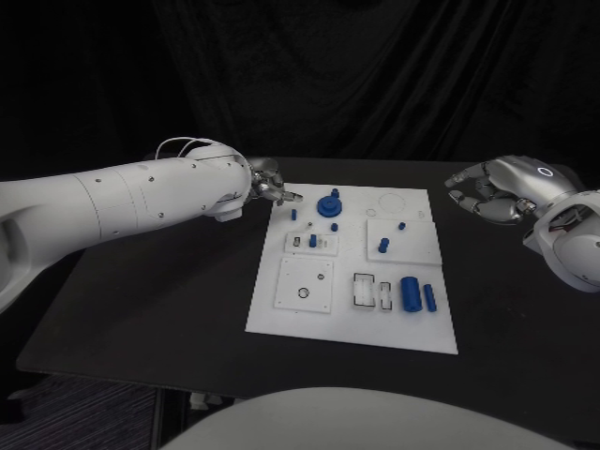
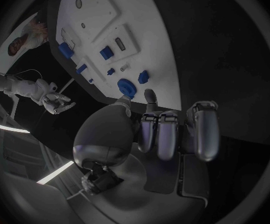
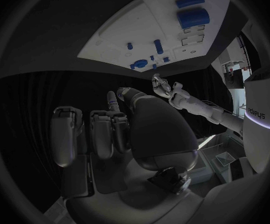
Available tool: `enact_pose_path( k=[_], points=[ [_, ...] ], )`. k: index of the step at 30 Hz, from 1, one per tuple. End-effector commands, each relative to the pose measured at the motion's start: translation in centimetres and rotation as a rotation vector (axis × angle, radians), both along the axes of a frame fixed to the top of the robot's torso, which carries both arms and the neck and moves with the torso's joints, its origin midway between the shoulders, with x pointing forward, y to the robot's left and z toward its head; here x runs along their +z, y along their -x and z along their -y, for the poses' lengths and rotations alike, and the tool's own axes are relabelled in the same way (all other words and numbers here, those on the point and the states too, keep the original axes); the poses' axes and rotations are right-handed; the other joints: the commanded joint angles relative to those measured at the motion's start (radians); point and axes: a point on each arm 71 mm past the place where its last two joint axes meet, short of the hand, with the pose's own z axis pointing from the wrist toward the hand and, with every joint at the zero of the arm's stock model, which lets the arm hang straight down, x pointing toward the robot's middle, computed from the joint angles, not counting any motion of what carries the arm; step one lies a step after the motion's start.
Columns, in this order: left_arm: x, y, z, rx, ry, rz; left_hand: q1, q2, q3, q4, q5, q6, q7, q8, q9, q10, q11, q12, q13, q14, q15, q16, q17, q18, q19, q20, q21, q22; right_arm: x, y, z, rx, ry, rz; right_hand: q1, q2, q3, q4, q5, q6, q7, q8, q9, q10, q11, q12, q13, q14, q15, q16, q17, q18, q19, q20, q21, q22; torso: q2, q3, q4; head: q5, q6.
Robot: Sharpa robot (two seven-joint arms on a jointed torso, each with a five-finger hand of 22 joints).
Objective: Assemble the parts on the task board
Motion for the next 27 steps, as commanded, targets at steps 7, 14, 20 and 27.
enact_pose_path(
  k=[7, 14, 20, 27],
  points=[
    [-0.36, -0.22, 0.64, -0.036, -0.019, -0.073, 0.039, 0.012, -0.018, 0.000, 0.053, 0.021, 0.000, -0.038, -0.016, 0.106, -0.004, 0.000, 0.263, 0.104, -0.003, 0.003, 0.263, 0.000, 0.034, 0.002, -0.003, 0.203, -0.12, -0.03, -0.01, -0.007, 0.001, -0.002, -0.008, -0.002, 0.006, 0.000, 0.006, 0.005, -0.001, -0.006, -0.001, 0.104, 0.000, 0.005, 0.263, 0.089, 0.002, -0.003, 0.198, 0.020, 0.050, 0.000, -0.004, 0.227, 0.001, 0.0006, -0.0003, 0.001, 0.000],
    [-0.56, -0.41, 0.98, -0.041, -0.027, -0.087, 0.059, 0.020, -0.027, 0.000, 0.069, 0.025, 0.005, -0.078, -0.042, 0.106, -0.001, 0.000, 0.263, 0.104, 0.000, 0.003, 0.263, 0.000, 0.033, 0.003, -0.005, 0.203, -0.12, -0.03, -0.05, -0.006, 0.001, -0.001, -0.007, -0.002, 0.007, -0.001, 0.006, 0.005, -0.001, -0.006, -0.002, 0.104, 0.000, 0.005, 0.263, 0.090, 0.002, -0.002, 0.198, 0.020, 0.050, 0.000, -0.005, 0.226, 0.001, -0.0002, -0.0001, 0.000, 0.000],
    [-0.63, -0.54, 1.10, -0.036, -0.032, -0.088, 0.071, 0.024, -0.029, -0.001, 0.086, 0.034, 0.005, -0.093, -0.055, 0.106, 0.000, 0.000, 0.263, 0.104, 0.001, 0.003, 0.263, 0.000, 0.032, 0.004, -0.005, 0.203, -0.13, -0.02, -0.07, -0.005, 0.001, -0.002, -0.007, -0.002, 0.007, -0.001, 0.006, 0.005, -0.001, -0.006, -0.002, 0.104, 0.000, 0.005, 0.263, 0.090, 0.002, -0.002, 0.198, 0.020, 0.050, 0.000, -0.005, 0.226, 0.001, 0.0001, 0.0000, 0.001, 0.000],
    [-0.71, -0.63, 1.30, -0.036, -0.034, -0.090, 0.079, 0.026, -0.029, -0.002, 0.098, 0.039, 0.005, -0.099, -0.059, 0.106, 0.000, 0.000, 0.263, 0.104, 0.001, 0.003, 0.263, 0.001, 0.032, 0.005, -0.008, 0.202, -0.14, -0.02, -0.09, -0.005, 0.002, -0.003, -0.007, -0.002, 0.007, -0.001, 0.006, 0.005, -0.001, -0.006, -0.002, 0.104, 0.000, 0.005, 0.263, 0.090, 0.002, -0.002, 0.198, 0.020, 0.050, 0.000, -0.005, 0.226, 0.000, 0.0002, 0.0003, 0.001, 0.000]
  ],
)
